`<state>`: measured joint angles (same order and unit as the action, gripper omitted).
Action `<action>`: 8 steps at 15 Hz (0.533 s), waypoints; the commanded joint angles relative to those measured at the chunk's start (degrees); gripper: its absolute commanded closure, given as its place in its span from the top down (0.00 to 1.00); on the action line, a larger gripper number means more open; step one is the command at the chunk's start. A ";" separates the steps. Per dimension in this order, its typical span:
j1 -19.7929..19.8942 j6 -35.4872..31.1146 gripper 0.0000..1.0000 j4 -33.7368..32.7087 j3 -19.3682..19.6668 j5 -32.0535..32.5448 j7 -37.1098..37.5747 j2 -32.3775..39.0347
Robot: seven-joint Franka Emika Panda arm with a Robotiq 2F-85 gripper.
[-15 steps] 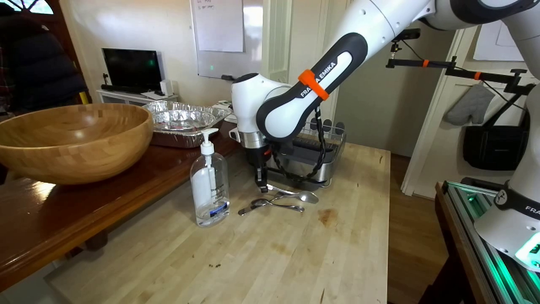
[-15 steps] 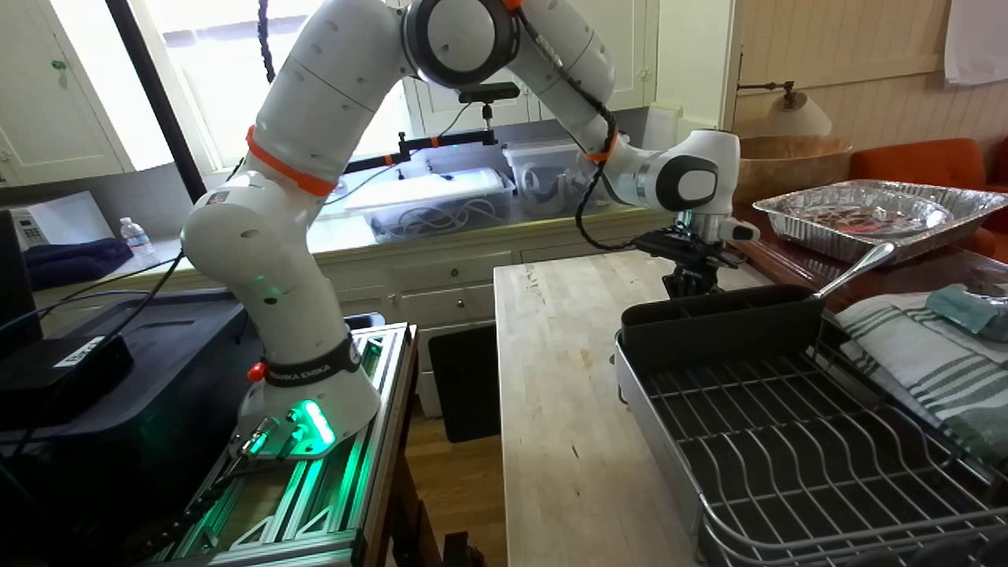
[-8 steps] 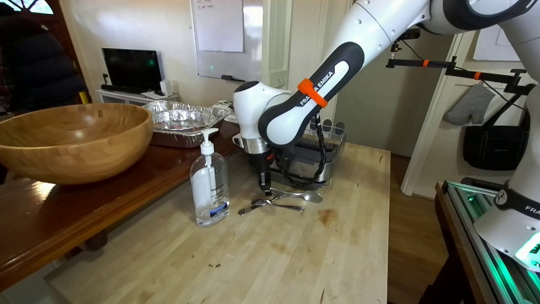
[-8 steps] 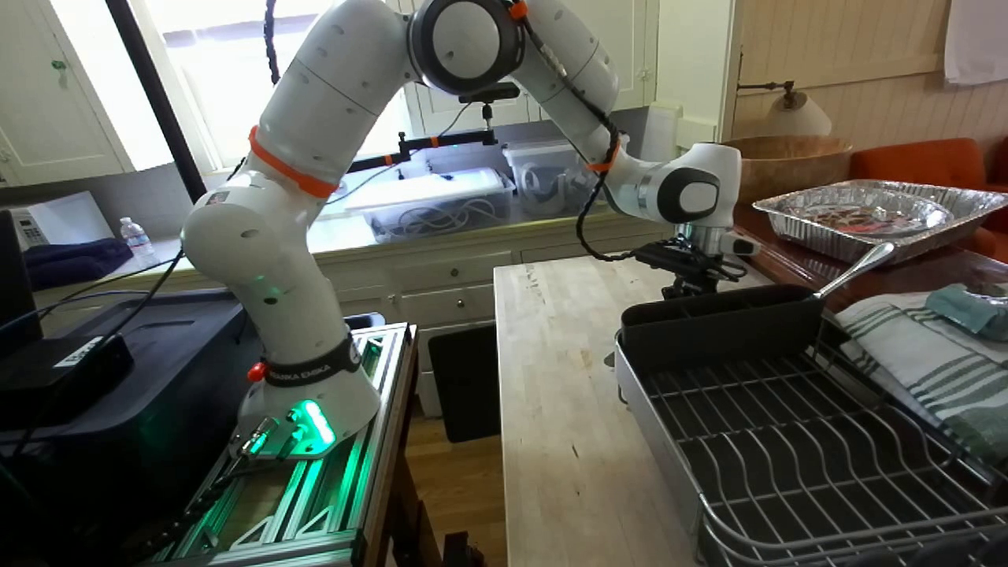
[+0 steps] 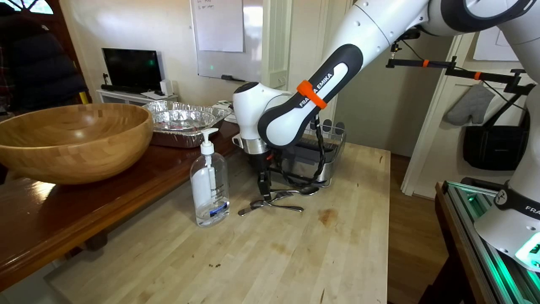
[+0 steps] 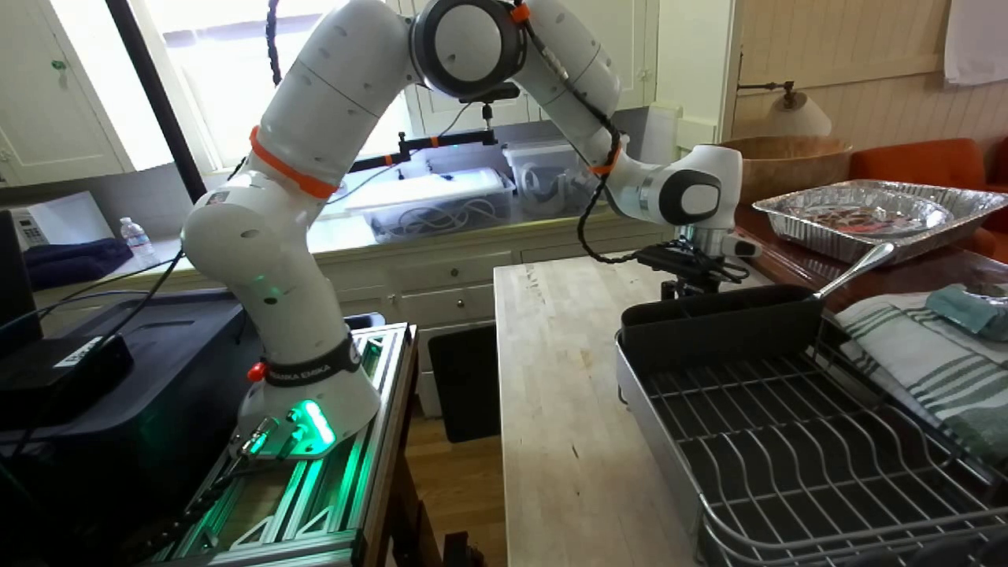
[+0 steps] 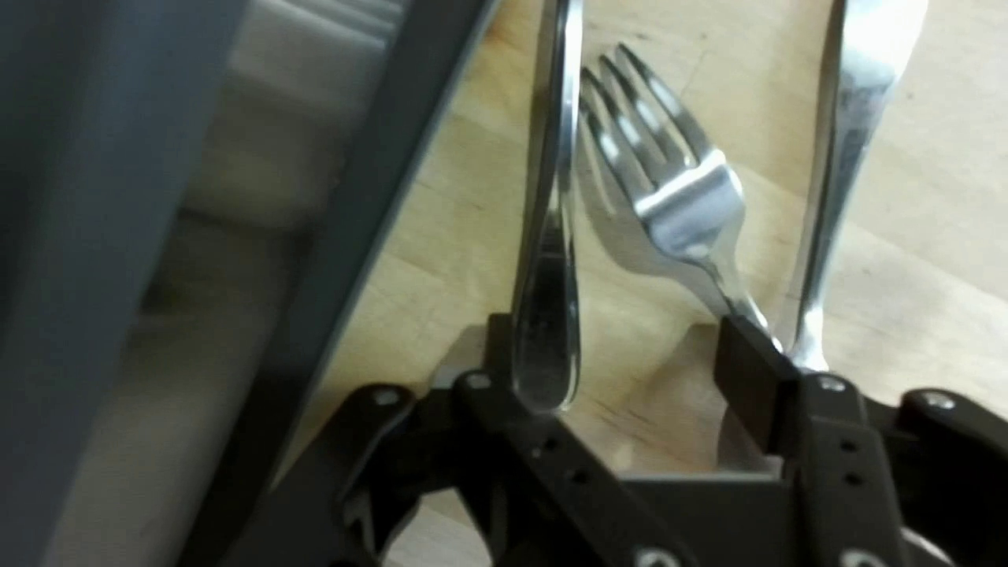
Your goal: Remove one silver spoon from the dishrack.
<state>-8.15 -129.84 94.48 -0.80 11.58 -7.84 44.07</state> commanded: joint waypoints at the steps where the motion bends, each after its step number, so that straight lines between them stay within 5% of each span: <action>1: -0.32 0.29 0.85 -0.09 -0.57 0.78 0.79 -0.97; 5: -0.32 0.33 1.00 0.61 -1.52 0.10 0.97 -3.12; 8: -0.21 0.20 1.00 1.51 -2.24 -0.36 0.99 -5.24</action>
<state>-8.31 -129.86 94.34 -2.45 11.52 -7.84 41.31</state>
